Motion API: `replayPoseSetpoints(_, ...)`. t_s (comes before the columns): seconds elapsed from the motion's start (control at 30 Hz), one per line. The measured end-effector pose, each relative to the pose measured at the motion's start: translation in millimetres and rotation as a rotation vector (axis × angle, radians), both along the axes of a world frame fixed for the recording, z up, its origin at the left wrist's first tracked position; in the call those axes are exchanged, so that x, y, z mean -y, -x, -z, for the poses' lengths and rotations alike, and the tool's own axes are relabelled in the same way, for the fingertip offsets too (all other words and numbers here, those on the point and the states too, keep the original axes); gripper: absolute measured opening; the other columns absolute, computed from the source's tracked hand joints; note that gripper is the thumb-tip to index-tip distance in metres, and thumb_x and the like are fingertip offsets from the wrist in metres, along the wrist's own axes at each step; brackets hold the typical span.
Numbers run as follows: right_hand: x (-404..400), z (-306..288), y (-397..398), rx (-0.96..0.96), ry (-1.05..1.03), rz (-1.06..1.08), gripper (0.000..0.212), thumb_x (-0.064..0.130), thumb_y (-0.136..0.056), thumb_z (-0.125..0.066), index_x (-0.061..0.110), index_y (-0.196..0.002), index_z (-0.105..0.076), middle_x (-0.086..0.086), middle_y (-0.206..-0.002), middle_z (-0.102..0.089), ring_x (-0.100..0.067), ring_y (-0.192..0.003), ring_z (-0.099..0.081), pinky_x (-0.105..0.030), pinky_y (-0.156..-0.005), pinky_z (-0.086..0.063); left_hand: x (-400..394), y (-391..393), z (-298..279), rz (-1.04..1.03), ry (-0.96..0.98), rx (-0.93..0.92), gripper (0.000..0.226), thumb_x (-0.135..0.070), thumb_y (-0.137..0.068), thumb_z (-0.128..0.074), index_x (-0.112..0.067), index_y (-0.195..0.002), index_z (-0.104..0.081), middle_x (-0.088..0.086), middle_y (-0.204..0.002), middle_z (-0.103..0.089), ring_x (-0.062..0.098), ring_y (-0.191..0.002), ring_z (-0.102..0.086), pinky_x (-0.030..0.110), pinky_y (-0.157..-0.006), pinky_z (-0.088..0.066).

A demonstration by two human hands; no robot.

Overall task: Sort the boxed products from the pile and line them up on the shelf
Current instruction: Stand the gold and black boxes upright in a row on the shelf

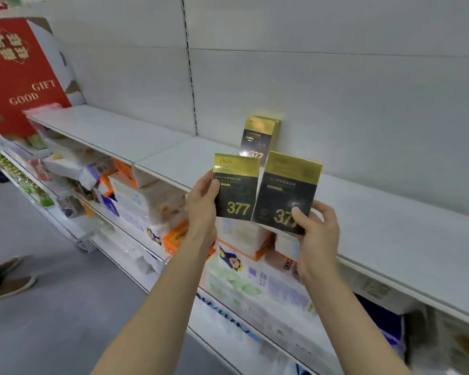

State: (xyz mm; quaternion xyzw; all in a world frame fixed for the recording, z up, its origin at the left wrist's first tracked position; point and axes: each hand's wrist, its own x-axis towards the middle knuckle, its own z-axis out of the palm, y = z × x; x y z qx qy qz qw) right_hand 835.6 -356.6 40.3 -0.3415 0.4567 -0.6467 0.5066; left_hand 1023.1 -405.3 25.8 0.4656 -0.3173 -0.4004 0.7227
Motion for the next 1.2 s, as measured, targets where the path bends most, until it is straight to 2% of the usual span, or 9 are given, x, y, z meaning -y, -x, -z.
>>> replayPoseSetpoints(0.07, 16, -5, -5, -0.020, 0.014, 0.019, 0.031, 0.005, -0.090, -0.064, 0.018, -0.115, -0.052, -0.002, -0.099, -0.075, -0.024, -0.098, -0.068, -0.041, -0.088, -0.050, 27, -6, -7, 0.042, -0.012, 0.016, 0.031, -0.010, -0.099, -0.053, -0.014, -0.127, -0.064, 0.001, -0.117, -0.071, 0.018, -0.110, -0.066, 0.031, -0.091, -0.053)
replayPoseSetpoints(0.37, 67, -4, -27, -0.044, -0.030, 0.147, 0.029, 0.004, -0.092, -0.061, 0.018, -0.114, -0.050, -0.004, -0.102, -0.074, -0.027, -0.103, -0.066, -0.051, -0.104, -0.043, 139, -25, -15, 0.234, -0.099, 0.151, 0.032, -0.012, -0.101, -0.049, -0.018, -0.130, -0.062, -0.001, -0.114, -0.070, 0.013, -0.097, -0.066, 0.020, -0.070, -0.053)
replayPoseSetpoints(0.63, 114, -4, -74, -0.063, -0.076, 0.213, 0.027, 0.002, -0.093, -0.058, 0.020, -0.111, -0.048, -0.005, -0.107, -0.070, -0.023, -0.100, -0.064, -0.039, -0.093, -0.048, 201, -31, -25, 0.360, -0.080, 0.202, 0.030, -0.007, -0.097, -0.055, -0.016, -0.125, -0.062, -0.001, -0.115, -0.066, 0.005, -0.092, -0.063, 0.008, -0.058, -0.048)
replayPoseSetpoints(0.77, 144, -5, -105, -0.074, -0.073, 0.249, 0.027, 0.001, -0.094, -0.055, 0.014, -0.115, -0.045, -0.003, -0.104, -0.066, -0.015, -0.088, -0.063, -0.026, -0.071, -0.046, 219, -40, -18, 0.421, -0.059, 0.281, 0.025, -0.015, -0.093, -0.061, -0.034, -0.104, -0.072, -0.010, -0.106, -0.073, 0.013, -0.102, -0.067, 0.028, -0.083, -0.056)
replayPoseSetpoints(0.83, 164, -4, -118, -0.123, -0.098, 0.293, 0.026, 0.003, -0.095, -0.056, 0.015, -0.115, -0.044, -0.005, -0.106, -0.062, -0.012, -0.087, -0.062, -0.022, -0.065, -0.046, 226, -44, -19, 0.437, -0.075, 0.269, 0.024, -0.018, -0.096, -0.057, -0.032, -0.109, -0.071, -0.008, -0.115, -0.070, 0.014, -0.111, -0.064, 0.033, -0.096, -0.051)
replayPoseSetpoints(0.9, 184, 0, -129, -0.239, -0.140, 0.364, 0.027, 0.009, -0.095, -0.058, 0.016, -0.116, -0.043, -0.005, -0.113, -0.059, -0.014, -0.093, -0.061, -0.020, -0.065, -0.047, 224, -45, -24, 0.480, -0.141, 0.242, 0.027, -0.028, -0.102, -0.045, -0.024, -0.119, -0.065, -0.005, -0.120, -0.066, 0.010, -0.109, -0.060, 0.027, -0.092, -0.047)
replayPoseSetpoints(1.0, 204, 6, -139, -0.442, -0.166, 0.436, 0.044, 0.013, -0.095, -0.058, 0.015, -0.135, -0.040, -0.003, -0.130, -0.054, -0.020, -0.109, -0.058, -0.027, -0.081, -0.050, 215, -45, -24, 0.691, -0.176, 0.285, 0.033, -0.040, -0.101, -0.036, -0.023, -0.109, -0.063, -0.001, -0.102, -0.073, 0.011, -0.087, -0.069, 0.026, -0.070, -0.055)
replayPoseSetpoints(1.07, 212, 6, -144, -0.504, -0.160, 0.402, 0.051, 0.012, -0.097, -0.050, 0.016, -0.145, -0.033, -0.002, -0.129, -0.056, -0.021, -0.108, -0.059, -0.031, -0.086, -0.048, 216, -46, -19, 0.779, -0.106, 0.375, 0.027, -0.035, -0.104, -0.036, -0.027, -0.123, -0.054, 0.000, -0.114, -0.069, 0.013, -0.097, -0.068, 0.030, -0.076, -0.057)
replayPoseSetpoints(1.2, 223, -2, -141, -0.553, -0.139, 0.342, 0.043, 0.008, -0.096, -0.046, 0.021, -0.137, -0.041, -0.001, -0.117, -0.060, -0.023, -0.104, -0.060, -0.037, -0.089, -0.050, 225, -45, -20, 0.769, -0.051, 0.506, 0.033, -0.017, -0.104, -0.034, -0.028, -0.135, -0.041, 0.001, -0.123, -0.062, 0.014, -0.105, -0.062, 0.028, -0.082, -0.051)
